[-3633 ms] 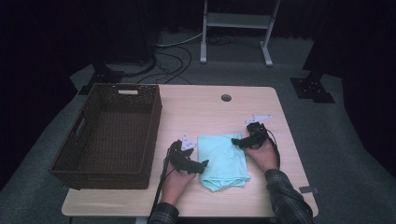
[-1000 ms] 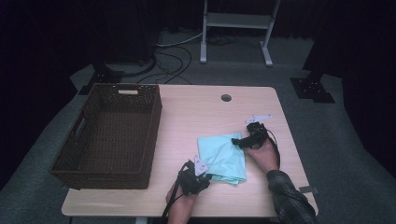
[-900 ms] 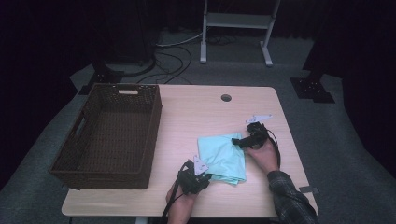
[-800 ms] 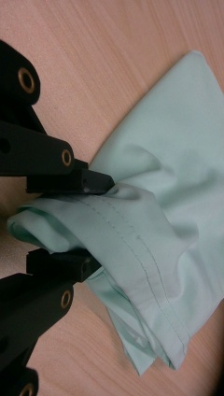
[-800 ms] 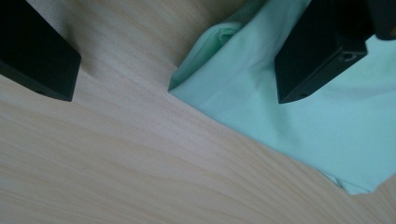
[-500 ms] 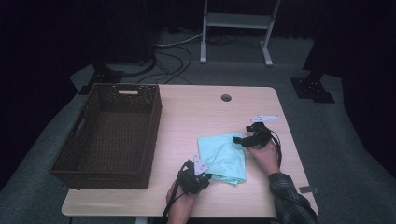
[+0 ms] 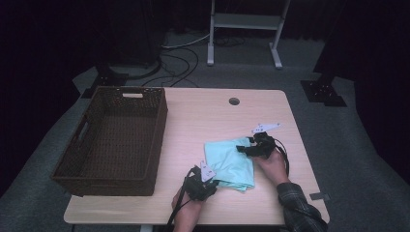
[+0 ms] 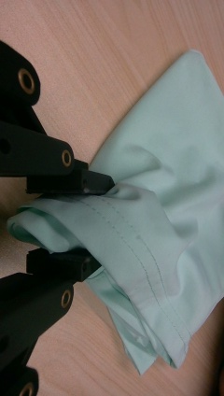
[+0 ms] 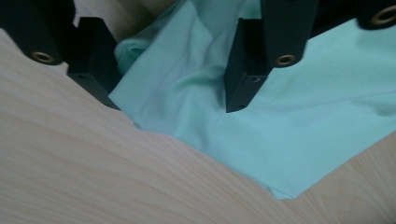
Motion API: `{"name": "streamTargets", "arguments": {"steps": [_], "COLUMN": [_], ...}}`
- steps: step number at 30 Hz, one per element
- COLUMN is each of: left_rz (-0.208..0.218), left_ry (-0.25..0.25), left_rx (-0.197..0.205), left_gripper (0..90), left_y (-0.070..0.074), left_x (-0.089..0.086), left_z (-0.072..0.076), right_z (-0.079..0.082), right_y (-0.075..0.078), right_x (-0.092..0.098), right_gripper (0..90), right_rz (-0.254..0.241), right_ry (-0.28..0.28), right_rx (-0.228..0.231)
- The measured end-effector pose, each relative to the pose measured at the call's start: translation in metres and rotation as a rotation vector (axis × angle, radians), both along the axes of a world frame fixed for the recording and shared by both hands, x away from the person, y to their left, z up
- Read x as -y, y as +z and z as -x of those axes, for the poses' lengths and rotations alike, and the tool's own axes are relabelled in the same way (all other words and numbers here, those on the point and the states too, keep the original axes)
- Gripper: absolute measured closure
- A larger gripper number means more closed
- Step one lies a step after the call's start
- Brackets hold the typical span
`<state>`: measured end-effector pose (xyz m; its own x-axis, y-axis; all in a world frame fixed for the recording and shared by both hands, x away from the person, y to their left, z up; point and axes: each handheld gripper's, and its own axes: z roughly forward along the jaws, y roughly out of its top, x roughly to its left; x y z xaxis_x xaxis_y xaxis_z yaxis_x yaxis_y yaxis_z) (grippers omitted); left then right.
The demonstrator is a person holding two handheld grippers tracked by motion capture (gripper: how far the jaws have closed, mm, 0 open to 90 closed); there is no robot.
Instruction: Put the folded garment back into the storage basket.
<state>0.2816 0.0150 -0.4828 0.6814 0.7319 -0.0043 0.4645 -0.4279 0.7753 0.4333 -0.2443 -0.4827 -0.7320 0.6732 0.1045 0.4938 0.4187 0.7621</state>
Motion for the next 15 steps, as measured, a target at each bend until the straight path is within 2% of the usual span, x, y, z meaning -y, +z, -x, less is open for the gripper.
{"name": "streamTargets", "arguments": {"steps": [4,8,9,11,15], "left_rz": [0.001,0.003,0.003,0.006,0.011], "left_ry": [0.001,0.002,0.002,0.008,0.01], "left_rx": [0.0,-0.001,-0.001,-0.005,-0.007], "left_gripper": [69.3,69.9,70.0,70.3,70.8], "left_y": [0.0,0.0,0.0,0.0,0.0], "left_x": [0.0,0.0,0.0,0.0,0.0], "left_z": [0.0,0.0,0.0,0.0,-0.001], "right_z": [0.004,0.009,0.01,0.013,0.017], "right_y": [0.0,0.0,0.0,0.0,0.0], "right_x": [-0.001,-0.003,-0.004,-0.006,-0.007], "right_gripper": [55.2,65.4,68.0,71.3,74.5], "right_rz": [-0.014,-0.025,-0.023,-0.026,-0.012], "right_ry": [0.019,0.011,0.013,0.003,0.004], "right_rx": [-0.007,-0.015,-0.005,-0.004,0.032]}}
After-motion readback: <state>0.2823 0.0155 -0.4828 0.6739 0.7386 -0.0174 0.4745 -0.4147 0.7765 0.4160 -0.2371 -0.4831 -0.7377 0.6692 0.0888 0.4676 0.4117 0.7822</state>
